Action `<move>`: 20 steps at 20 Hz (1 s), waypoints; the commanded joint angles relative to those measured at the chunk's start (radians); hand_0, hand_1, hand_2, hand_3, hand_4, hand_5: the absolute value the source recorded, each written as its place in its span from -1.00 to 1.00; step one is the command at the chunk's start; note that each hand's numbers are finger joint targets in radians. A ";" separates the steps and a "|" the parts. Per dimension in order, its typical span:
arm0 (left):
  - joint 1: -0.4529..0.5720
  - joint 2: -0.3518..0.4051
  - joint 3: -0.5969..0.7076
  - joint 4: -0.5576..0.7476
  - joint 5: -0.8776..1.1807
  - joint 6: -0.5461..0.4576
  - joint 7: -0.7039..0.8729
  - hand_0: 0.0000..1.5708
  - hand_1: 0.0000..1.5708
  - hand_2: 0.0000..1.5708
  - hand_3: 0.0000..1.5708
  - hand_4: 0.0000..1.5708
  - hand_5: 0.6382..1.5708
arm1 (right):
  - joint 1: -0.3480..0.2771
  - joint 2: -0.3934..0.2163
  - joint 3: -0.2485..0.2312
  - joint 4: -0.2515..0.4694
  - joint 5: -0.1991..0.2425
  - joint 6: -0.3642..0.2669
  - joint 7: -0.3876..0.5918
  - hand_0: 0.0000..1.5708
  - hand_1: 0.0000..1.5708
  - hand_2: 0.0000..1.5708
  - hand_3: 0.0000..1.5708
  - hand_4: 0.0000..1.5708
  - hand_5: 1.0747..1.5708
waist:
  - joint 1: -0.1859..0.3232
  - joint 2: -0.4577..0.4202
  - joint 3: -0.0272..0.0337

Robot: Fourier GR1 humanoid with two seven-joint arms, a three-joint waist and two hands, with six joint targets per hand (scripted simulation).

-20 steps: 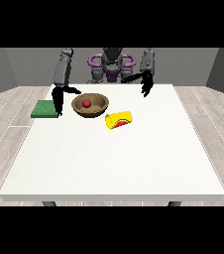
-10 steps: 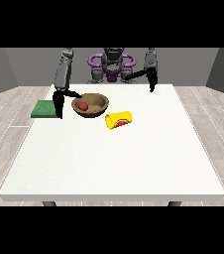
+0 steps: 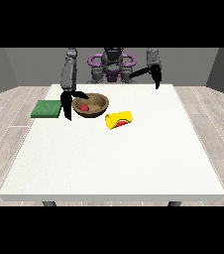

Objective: Pick the cup and pour the ball into the bowl, then pick the bowl and place it on the pad

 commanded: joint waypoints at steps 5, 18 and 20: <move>0.046 -0.003 0.008 -0.024 0.002 0.005 -0.010 -1.00 -1.00 -1.00 -1.00 -1.00 0.99 | -0.041 0.090 0.031 0.068 0.011 -0.084 -0.008 -1.00 -1.00 -1.00 -1.00 -0.55 0.90 | -0.010 -0.004 0.0121; 0.076 0.111 0.113 0.023 0.101 -0.111 -0.031 -1.00 -1.00 -1.00 -1.00 -1.00 1.00 | -0.038 -0.008 0.103 0.088 0.131 -0.280 0.235 1.00 1.00 1.00 1.00 0.31 0.94 | -0.021 -0.086 0.0109; 0.064 0.110 0.152 0.093 0.099 -0.070 -0.064 -1.00 -1.00 -1.00 -1.00 -1.00 1.00 | -0.072 0.029 0.154 0.050 0.158 -0.288 0.304 1.00 1.00 1.00 1.00 0.30 0.93 | -0.096 -0.105 0.0110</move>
